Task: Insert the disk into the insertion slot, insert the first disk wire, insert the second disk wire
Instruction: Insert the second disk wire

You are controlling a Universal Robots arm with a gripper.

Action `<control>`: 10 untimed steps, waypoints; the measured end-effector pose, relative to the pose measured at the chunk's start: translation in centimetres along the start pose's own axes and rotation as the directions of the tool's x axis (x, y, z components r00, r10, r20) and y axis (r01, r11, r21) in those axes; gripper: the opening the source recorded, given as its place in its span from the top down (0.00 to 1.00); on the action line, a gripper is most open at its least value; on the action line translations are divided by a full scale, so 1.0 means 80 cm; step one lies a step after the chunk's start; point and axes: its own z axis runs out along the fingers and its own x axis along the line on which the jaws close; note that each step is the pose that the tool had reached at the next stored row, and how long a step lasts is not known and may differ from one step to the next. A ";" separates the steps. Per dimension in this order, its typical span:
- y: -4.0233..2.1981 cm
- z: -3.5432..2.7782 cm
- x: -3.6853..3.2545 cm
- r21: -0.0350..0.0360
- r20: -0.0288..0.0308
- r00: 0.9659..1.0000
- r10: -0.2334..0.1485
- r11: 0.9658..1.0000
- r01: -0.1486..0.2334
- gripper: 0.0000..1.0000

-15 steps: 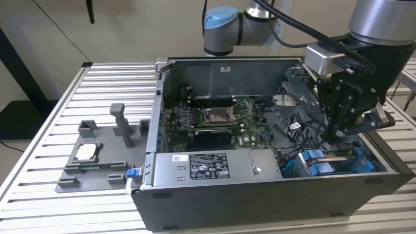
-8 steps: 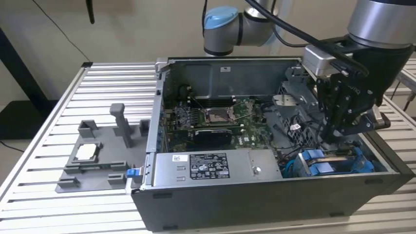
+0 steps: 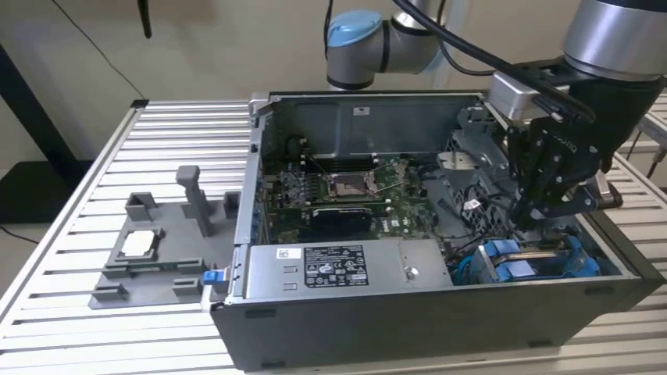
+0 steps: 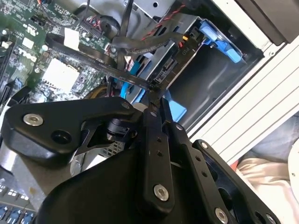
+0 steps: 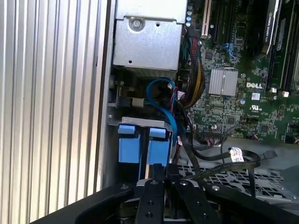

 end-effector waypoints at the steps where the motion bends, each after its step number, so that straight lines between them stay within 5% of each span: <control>1: -0.0014 0.0006 0.0004 -0.003 0.004 1.000 0.000 1.000 0.000 0.84; 6: -0.0094 0.0039 0.0031 -0.017 0.023 1.000 -0.001 1.000 0.001 0.84; 10: -0.0174 0.0054 0.0062 -0.030 0.030 1.000 -0.001 1.000 0.002 0.84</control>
